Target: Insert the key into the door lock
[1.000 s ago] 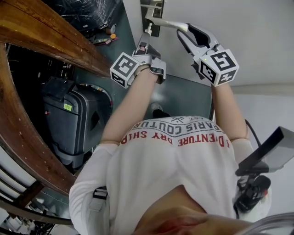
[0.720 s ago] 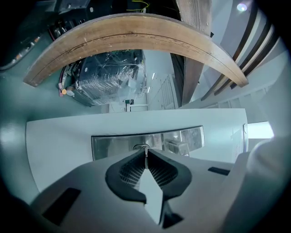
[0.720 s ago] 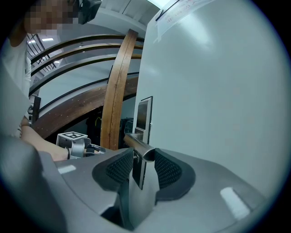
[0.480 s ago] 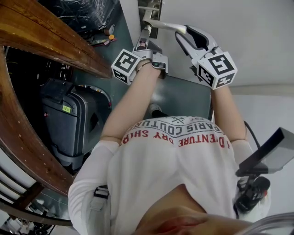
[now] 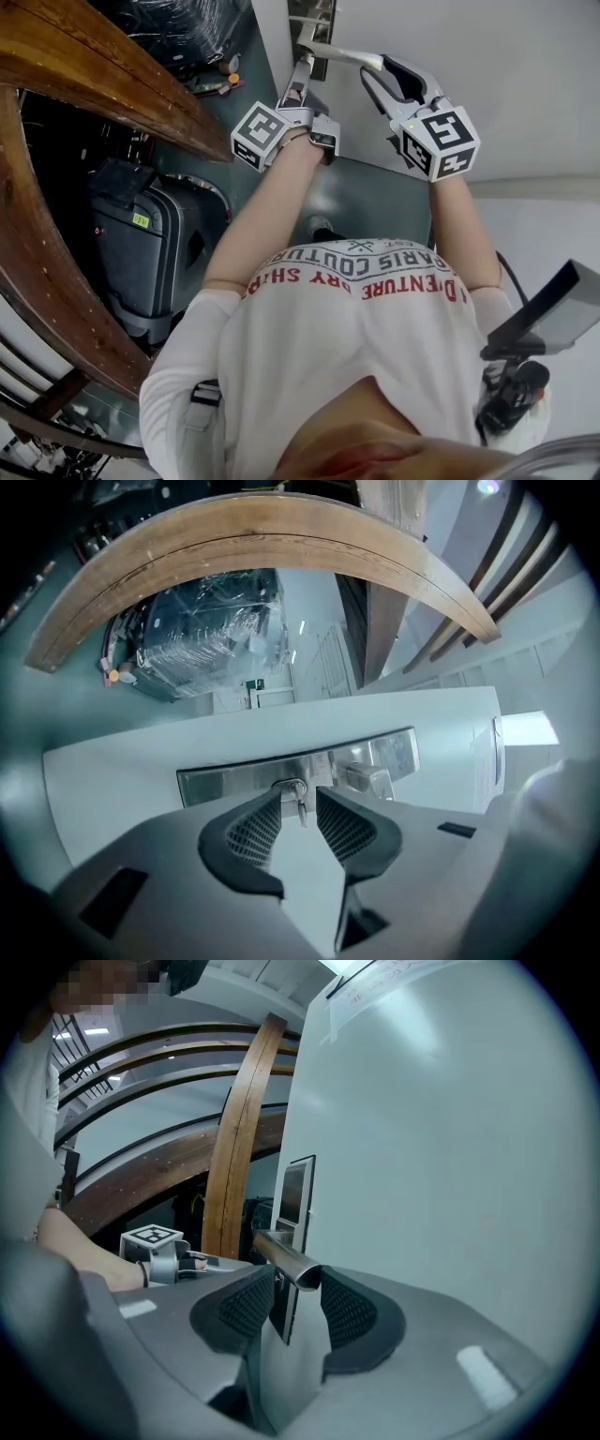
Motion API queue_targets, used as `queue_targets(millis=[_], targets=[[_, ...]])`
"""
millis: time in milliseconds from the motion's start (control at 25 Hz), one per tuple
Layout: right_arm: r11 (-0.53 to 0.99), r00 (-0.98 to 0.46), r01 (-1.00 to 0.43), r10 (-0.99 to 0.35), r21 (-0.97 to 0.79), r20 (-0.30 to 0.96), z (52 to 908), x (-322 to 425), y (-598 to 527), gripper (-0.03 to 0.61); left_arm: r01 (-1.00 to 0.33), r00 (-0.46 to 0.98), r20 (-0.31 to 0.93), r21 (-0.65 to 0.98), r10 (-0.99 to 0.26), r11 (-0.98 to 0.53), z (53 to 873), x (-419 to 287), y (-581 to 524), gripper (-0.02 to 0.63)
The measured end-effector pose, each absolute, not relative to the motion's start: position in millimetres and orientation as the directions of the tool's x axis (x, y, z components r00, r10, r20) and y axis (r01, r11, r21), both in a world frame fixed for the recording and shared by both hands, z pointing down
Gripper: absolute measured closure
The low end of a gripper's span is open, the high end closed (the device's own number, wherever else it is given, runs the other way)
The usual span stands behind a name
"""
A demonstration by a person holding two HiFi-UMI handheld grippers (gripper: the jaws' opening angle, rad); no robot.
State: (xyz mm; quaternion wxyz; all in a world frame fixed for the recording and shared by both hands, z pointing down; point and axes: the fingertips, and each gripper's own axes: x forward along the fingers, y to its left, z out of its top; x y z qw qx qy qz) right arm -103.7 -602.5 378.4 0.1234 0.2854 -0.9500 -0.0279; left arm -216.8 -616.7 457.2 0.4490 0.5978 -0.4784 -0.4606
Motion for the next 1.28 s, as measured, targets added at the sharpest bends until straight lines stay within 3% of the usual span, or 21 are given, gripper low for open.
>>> queue_targets(millis=[160,240,360,400,440,480,680,1000,1280], targets=[[0.798,-0.761,-0.589,-0.6,0.126,0.246,377.2,-85.5,-593.0,0.453,-0.323,0.188,-0.075,0.937,-0.979,-0.134,451.4,-221.5,-581.7,0.505],[0.807,-0.766,-0.582,-0.586,0.105,0.265,377.6,-79.0,-571.2,0.453,-0.472,0.232,-0.039,0.869,-0.972,-0.147,442.4,-220.5,-550.4,0.506],[0.853,-0.797,-0.51,-0.516,0.11,0.315,379.3,-80.8,-514.4,0.462,-0.759,0.339,0.02,0.596,-0.94,-0.261,411.3,-200.4,-492.3,0.508],[0.867,-0.809,-0.488,-0.493,0.104,0.32,377.1,-81.8,-492.3,0.497,-0.811,0.383,0.038,0.492,-0.923,-0.317,399.0,-189.9,-470.5,0.519],[0.878,-0.822,-0.469,-0.472,0.09,0.319,374.1,-82.2,-469.0,0.541,-0.838,0.427,0.054,0.399,-0.902,-0.373,387.8,-179.4,-447.4,0.591],[0.889,-0.835,-0.452,-0.451,0.072,0.315,370.7,-82.3,-444.6,0.577,-0.845,0.472,0.072,0.32,-0.879,-0.428,378.7,-169.4,-423.3,0.612],[0.921,-0.872,-0.389,-0.379,0.032,0.31,370.7,-75.3,-325.1,0.577,-0.779,0.626,0.176,0.088,-0.76,-0.621,366.9,-125.6,-311.6,0.612],[0.944,-0.854,-0.329,-0.305,0.017,0.422,392.1,-59.0,-206.1,0.577,-0.666,0.733,0.238,0.057,-0.638,-0.744,352.2,-70.6,-205.0,0.612],[0.923,-0.847,-0.385,-0.349,-0.009,0.401,384.9,-27.6,-122.0,0.577,-0.642,0.751,0.265,0.074,-0.605,-0.763,355.3,-42.4,-117.7,0.612]])
